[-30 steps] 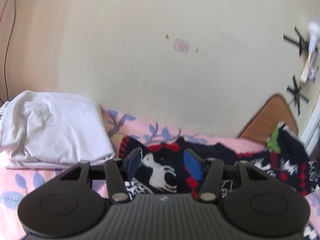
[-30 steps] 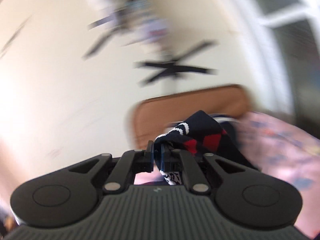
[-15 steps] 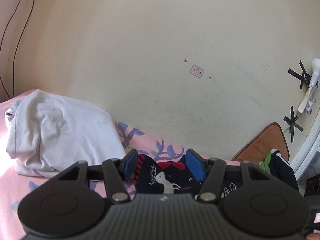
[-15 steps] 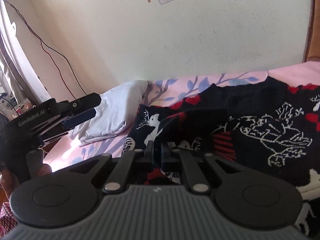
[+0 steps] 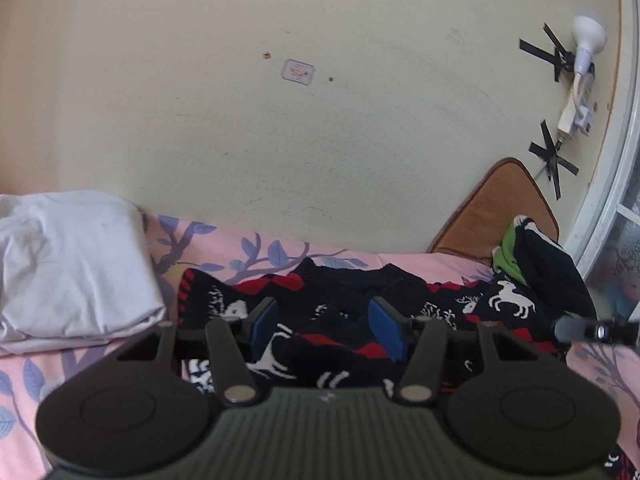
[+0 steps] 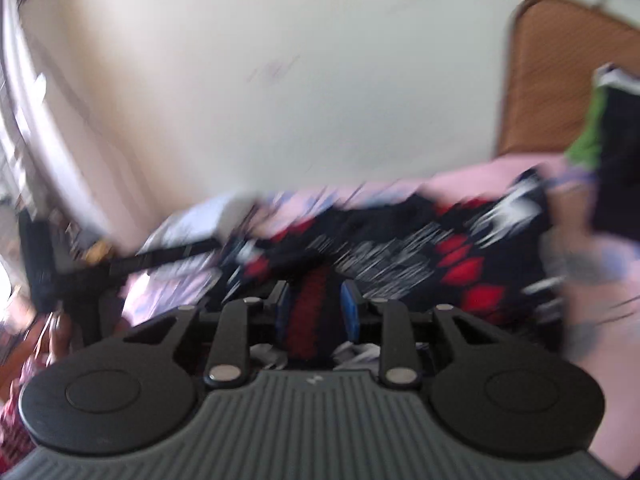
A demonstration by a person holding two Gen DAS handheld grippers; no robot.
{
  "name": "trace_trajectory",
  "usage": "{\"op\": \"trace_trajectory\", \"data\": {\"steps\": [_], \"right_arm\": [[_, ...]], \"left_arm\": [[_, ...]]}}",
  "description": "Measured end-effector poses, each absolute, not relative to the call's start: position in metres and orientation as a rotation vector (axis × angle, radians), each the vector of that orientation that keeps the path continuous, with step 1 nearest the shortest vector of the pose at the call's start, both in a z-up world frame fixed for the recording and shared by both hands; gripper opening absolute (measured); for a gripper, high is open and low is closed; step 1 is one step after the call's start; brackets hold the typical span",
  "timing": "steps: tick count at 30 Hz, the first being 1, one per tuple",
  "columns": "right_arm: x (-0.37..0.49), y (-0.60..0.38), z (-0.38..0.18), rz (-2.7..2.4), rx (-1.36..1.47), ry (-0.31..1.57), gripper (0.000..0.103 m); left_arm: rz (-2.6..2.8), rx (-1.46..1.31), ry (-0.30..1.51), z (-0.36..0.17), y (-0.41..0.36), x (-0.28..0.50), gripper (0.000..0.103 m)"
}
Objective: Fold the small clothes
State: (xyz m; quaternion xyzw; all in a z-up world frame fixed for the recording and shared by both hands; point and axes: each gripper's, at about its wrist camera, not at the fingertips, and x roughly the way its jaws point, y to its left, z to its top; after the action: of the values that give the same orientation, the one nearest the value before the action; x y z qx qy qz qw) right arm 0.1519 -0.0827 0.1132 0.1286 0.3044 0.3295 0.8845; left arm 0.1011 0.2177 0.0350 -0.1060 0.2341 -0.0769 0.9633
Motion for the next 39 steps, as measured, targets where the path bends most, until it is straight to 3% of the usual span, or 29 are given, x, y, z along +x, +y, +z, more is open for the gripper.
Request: {"op": "trace_trajectory", "data": {"steps": [2, 3, 4, 5, 9, 11, 12, 14, 16, 25, 26, 27, 29, 33, 39], "right_arm": [[0.164, -0.109, 0.114, 0.585, 0.299, 0.622, 0.032], [0.174, -0.116, 0.107, 0.511, 0.278, 0.649, 0.031], [0.188, -0.124, 0.091, 0.421, 0.245, 0.714, 0.025], [0.201, -0.132, 0.072, 0.374, 0.248, 0.789, 0.011], [0.203, -0.178, 0.058, 0.413, 0.542, 0.797, 0.004], [0.192, -0.183, 0.062, 0.401, 0.549, 0.787, 0.003], [0.182, -0.186, 0.067, 0.391, 0.559, 0.786, 0.008], [0.154, -0.193, 0.082, 0.437, 0.547, 0.767, 0.013], [0.12, -0.199, 0.097, 0.471, 0.45, 0.75, 0.019], [0.006, -0.225, 0.095, 0.493, 0.218, 0.778, 0.02], [0.004, -0.217, 0.089, 0.49, 0.215, 0.758, 0.01], [0.0, -0.214, 0.089, 0.492, 0.201, 0.758, 0.007], [-0.009, -0.213, 0.091, 0.423, 0.188, 0.699, 0.007], [-0.031, -0.247, 0.091, 0.308, 0.284, 0.672, 0.003], [-0.066, -0.262, 0.095, 0.462, 0.285, 0.741, 0.012]], "left_arm": [[-0.172, -0.13, 0.5, 0.032, 0.196, 0.105, 0.04], [-0.163, -0.074, 0.543, 0.027, 0.186, 0.11, 0.027], [-0.136, -0.016, 0.605, 0.019, 0.177, 0.117, 0.016], [-0.102, 0.037, 0.651, 0.009, 0.17, 0.124, 0.016], [-0.064, 0.086, 0.655, 0.01, 0.165, 0.122, 0.016], [-0.023, 0.141, 0.652, 0.012, 0.158, 0.113, 0.016], [-0.011, 0.163, 0.648, 0.015, 0.155, 0.104, 0.018], [-0.017, 0.188, 0.606, 0.027, 0.156, 0.073, 0.034], [-0.056, 0.16, 0.59, 0.037, 0.164, 0.035, 0.039], [-0.124, -0.109, 0.764, 0.024, 0.2, -0.08, 0.04], [-0.12, -0.109, 0.768, 0.022, 0.197, -0.087, 0.039], [-0.1, -0.094, 0.767, 0.02, 0.193, -0.093, 0.039], [-0.055, -0.074, 0.763, 0.019, 0.188, -0.1, 0.034], [-0.046, -0.112, 0.768, 0.022, 0.193, -0.121, 0.033], [-0.109, -0.147, 0.82, 0.024, 0.186, -0.157, 0.038]]}}
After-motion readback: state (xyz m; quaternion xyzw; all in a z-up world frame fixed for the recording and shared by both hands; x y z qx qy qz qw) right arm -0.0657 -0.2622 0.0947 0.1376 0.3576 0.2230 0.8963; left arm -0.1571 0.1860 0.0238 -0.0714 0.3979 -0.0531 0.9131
